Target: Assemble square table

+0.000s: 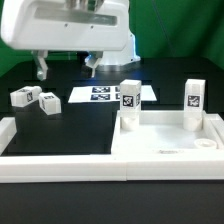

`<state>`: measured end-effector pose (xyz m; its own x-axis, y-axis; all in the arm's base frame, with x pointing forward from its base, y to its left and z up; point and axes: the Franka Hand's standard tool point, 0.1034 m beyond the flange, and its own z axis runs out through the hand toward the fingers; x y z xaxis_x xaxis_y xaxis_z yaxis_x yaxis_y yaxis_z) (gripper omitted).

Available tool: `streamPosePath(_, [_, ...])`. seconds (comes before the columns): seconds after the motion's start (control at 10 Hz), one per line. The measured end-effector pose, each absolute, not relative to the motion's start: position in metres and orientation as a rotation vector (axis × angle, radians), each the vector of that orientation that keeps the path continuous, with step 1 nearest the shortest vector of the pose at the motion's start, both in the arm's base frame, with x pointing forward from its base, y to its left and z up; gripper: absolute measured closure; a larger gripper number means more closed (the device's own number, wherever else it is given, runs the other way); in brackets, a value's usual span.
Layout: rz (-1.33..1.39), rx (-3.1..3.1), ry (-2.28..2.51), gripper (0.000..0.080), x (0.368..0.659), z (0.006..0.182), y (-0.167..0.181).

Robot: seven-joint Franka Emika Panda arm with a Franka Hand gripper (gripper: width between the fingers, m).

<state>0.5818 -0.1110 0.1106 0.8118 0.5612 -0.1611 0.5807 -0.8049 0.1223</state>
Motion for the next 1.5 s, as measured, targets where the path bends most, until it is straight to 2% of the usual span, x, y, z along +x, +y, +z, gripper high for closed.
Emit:
streamPosePath(0.1, [-0.273,2.839,0.890,0.0150,0.565,0.098,-0.129])
streamPosePath(0.3, [-0.663,2.879,0.772,0.0150,0.505,0.061,-0.149])
streamPosePath(0.4, [-0.763,2.862,0.758,0.0150,0.501,0.053,-0.148])
streamPosePath(0.8, [-1.055,2.737,0.761,0.0150,0.496,0.049,-0.140])
streamPosePath(1.0, [-1.179,2.700,0.636,0.0150,0.474,0.042,-0.150])
streamPosePath(1.1, [-1.198,2.700,0.596,0.0150,0.462,0.040,-0.154])
streamPosePath(1.5, [-1.160,2.708,0.570,0.0150,0.465,0.039,-0.154])
